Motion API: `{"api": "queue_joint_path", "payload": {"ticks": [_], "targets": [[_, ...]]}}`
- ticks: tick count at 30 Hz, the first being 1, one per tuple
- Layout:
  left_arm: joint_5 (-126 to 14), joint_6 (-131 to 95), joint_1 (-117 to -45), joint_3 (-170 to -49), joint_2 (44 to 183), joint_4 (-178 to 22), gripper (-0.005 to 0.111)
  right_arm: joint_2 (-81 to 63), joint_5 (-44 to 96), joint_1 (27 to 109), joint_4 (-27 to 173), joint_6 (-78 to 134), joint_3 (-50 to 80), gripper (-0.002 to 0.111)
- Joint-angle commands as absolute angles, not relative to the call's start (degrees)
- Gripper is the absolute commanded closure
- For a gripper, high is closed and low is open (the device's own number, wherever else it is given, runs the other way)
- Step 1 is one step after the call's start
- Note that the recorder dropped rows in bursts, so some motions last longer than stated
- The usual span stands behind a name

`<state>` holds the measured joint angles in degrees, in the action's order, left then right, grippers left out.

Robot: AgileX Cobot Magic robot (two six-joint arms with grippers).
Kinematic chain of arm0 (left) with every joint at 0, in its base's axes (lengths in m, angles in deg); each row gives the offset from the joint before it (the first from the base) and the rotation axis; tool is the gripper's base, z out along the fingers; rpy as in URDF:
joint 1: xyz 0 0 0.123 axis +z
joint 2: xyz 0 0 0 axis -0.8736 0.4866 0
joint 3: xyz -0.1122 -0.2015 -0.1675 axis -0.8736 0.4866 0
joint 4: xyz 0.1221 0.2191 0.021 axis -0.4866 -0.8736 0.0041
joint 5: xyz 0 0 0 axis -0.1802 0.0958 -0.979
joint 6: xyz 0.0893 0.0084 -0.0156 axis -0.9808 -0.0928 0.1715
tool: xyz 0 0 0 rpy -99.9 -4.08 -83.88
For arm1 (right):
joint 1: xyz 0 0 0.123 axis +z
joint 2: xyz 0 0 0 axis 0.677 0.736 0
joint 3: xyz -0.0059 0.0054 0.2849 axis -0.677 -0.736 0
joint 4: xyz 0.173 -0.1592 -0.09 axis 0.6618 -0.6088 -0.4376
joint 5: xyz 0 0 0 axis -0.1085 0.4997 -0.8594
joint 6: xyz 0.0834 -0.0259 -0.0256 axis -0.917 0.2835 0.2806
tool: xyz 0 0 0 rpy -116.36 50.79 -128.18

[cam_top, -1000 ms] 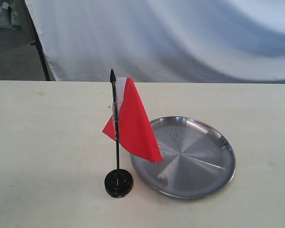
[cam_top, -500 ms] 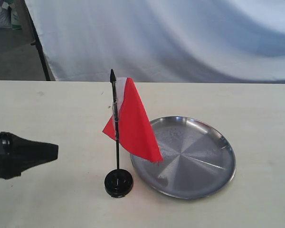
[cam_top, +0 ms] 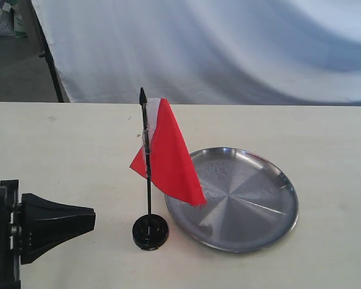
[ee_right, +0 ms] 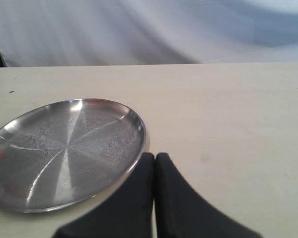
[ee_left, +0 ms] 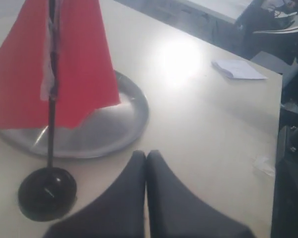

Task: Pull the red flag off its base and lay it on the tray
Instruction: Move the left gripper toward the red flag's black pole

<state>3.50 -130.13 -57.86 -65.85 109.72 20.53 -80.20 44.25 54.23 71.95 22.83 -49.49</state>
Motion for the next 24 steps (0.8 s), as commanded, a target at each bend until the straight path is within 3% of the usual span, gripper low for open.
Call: {"api": "queue_joint_path", "payload": {"ticks": [1, 5, 7, 9, 12, 17, 20, 24], "targets": [[6.7, -130.7, -57.7, -65.6, 109.8, 21.7, 0.107, -80.6, 43.9, 54.2, 71.4, 22.9, -49.7, 0.108], [6.7, -130.7, -57.7, -65.6, 109.8, 21.7, 0.106, -80.6, 43.9, 54.2, 71.4, 22.9, -49.7, 0.108], [4.7, -130.7, -57.7, -65.6, 109.8, 21.7, 0.100, -80.6, 43.9, 54.2, 71.4, 22.9, -49.7, 0.108], [3.1, -130.7, -57.7, -65.6, 109.8, 21.7, 0.082, -80.6, 43.9, 54.2, 71.4, 22.9, -49.7, 0.108], [3.2, -130.7, -57.7, -66.3, 109.8, 21.7, 0.042, -80.6, 43.9, 54.2, 71.4, 22.9, -49.7, 0.108], [8.3, -130.7, -64.0, -67.0, 109.8, 21.7, 0.057, -80.6, 43.9, 54.2, 71.4, 22.9, -49.7, 0.108], [-11.5, -130.7, -71.9, -70.2, 109.8, 21.7, 0.055, -80.6, 43.9, 54.2, 71.4, 22.9, -49.7, 0.108], [-15.9, -130.7, -77.2, -76.1, 112.0, 21.7, 0.052, -80.6, 43.9, 54.2, 71.4, 22.9, -49.7, 0.108]]}}
